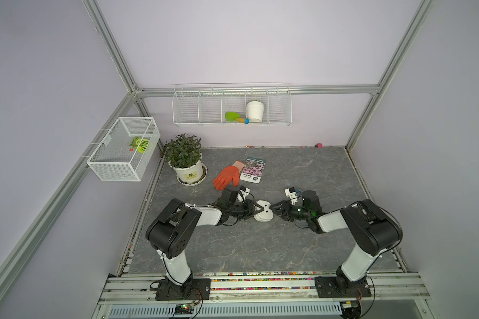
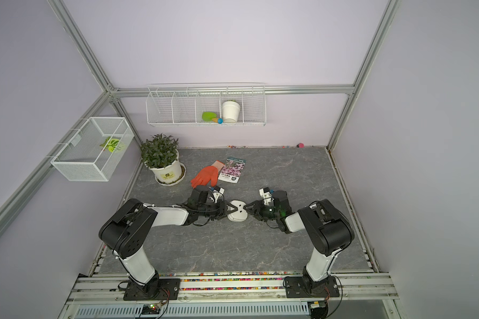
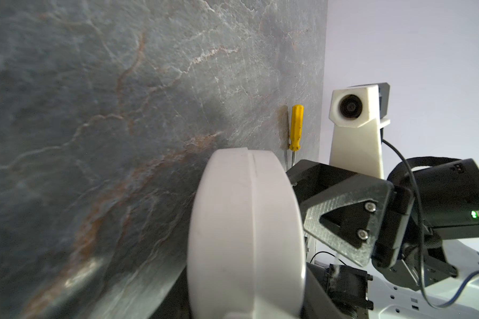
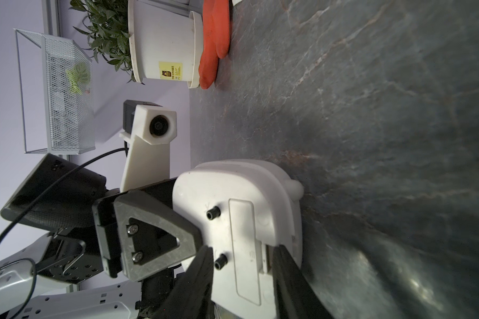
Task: Remove the battery from the alarm
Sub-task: Remove the cover from the alarm, then adjust the alarm at the center of the board.
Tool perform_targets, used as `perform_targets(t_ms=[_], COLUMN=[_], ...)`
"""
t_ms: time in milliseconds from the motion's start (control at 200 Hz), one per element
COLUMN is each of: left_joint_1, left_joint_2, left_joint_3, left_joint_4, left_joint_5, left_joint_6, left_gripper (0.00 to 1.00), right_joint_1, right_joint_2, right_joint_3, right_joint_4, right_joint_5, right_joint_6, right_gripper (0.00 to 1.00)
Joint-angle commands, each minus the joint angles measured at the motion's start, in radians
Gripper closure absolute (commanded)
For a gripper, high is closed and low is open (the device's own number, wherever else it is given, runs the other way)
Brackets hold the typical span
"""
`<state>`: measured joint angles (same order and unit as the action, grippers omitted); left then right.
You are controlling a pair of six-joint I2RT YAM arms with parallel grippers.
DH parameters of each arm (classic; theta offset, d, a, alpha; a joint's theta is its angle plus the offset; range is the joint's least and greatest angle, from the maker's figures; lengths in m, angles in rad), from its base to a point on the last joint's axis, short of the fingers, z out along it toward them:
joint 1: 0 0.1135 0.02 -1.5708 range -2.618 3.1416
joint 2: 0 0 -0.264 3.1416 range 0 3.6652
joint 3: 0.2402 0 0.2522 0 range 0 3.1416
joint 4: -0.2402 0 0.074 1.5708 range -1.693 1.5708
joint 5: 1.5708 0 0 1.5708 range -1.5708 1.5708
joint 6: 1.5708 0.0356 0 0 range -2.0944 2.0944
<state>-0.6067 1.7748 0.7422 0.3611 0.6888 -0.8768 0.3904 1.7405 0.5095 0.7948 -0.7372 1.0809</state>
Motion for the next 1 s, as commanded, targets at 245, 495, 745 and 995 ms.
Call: perform_targets(t_ms=[245,495,745,995], left_joint_1=[-0.014,-0.013,-0.013,-0.013], left_joint_2=[0.028,0.028,0.023,0.02], left_joint_3=[-0.003,-0.004,-0.003,-0.003], left_joint_4=[-0.059,-0.063,-0.074,-0.101], left_joint_5=[-0.045,-0.048,-0.061,-0.092], left_joint_6=[0.034,0.036,0.04,0.05], left_gripper=[0.67,0.67,0.66,0.58], right_joint_1=[0.04,0.041,0.03,-0.032], right_joint_2=[-0.092,-0.08,-0.154,-0.234], right_joint_3=[0.038,0.033,0.036,0.003], right_joint_4=[-0.128,-0.091,-0.208,-0.325], right_joint_5=[-0.031,-0.028,0.014,0.045], right_joint_6=[-0.065,-0.044,-0.099,-0.161], right_gripper=[0.58,0.58,0.57,0.57])
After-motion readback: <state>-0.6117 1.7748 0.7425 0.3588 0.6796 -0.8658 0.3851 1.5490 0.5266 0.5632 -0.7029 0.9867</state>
